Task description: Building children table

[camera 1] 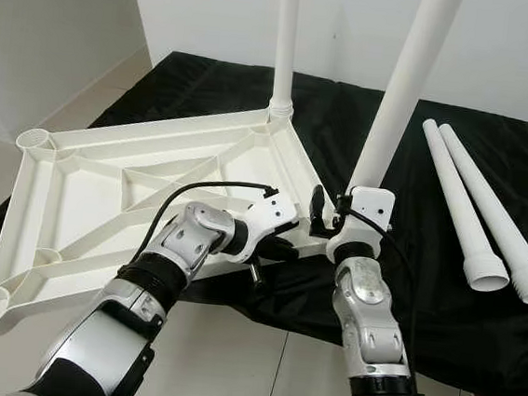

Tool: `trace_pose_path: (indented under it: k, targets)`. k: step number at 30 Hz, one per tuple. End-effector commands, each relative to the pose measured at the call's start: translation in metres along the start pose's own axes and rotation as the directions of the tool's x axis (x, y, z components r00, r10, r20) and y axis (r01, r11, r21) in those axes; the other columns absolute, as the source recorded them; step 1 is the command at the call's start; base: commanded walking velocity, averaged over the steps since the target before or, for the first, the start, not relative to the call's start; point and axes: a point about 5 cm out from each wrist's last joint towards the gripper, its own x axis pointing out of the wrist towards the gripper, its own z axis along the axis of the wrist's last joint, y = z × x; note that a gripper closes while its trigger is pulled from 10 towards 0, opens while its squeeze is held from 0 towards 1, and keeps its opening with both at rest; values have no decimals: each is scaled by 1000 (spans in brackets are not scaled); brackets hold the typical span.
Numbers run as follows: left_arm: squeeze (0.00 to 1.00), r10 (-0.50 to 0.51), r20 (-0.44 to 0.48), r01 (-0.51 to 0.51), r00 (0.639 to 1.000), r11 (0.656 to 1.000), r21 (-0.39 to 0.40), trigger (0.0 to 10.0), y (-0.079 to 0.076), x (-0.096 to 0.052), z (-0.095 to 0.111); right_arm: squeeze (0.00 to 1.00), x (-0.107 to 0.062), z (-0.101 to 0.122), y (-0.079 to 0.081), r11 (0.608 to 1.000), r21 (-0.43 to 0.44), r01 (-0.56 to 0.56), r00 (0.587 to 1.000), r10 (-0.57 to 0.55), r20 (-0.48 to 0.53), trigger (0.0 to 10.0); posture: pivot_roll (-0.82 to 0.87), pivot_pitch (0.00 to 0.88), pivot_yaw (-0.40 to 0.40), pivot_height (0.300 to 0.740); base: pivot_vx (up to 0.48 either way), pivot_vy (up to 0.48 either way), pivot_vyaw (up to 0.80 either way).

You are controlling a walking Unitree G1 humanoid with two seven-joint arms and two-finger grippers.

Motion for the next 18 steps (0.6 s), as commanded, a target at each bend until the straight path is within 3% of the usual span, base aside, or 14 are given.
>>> trace_pose_path:
  k: [1,9,10,11,12,13,18]
  targets:
    - [0,32,-51,-34,998,999,-41,10000,-1,3,-13,1000,2,0,-4,1000,7,-26,1000,26,1,10000,-158,110,82,740,0,0,0]
    - [0,27,-51,-30,998,999,-44,10000,-3,5,-14,1000,7,8,-26,998,-10,-65,997,65,32,10000,-156,112,81,740,0,0,0]
    - [0,26,-52,-28,998,999,-45,10000,-3,4,-15,659,8,9,-31,997,-12,-82,996,82,39,10000,-155,113,81,740,0,0,0]
    - [0,26,-52,-28,998,999,-45,10000,-3,4,-15,659,8,9,-31,997,-12,-82,996,82,39,10000,-155,113,81,740,0,0,0]
    - [0,26,-53,-29,998,999,-44,10000,-3,4,-15,0,10,10,-34,993,21,-114,993,113,36,10000,-155,112,81,740,0,0,0]
    - [0,27,-55,-29,998,999,-44,10000,-3,3,-15,0,11,11,-37,989,47,-138,990,137,34,10000,-155,112,82,740,0,0,0]
    - [0,25,-57,-27,998,999,-43,10000,-3,3,-16,0,12,12,-42,970,7,-243,970,243,28,10000,-153,109,82,740,0,0,0]
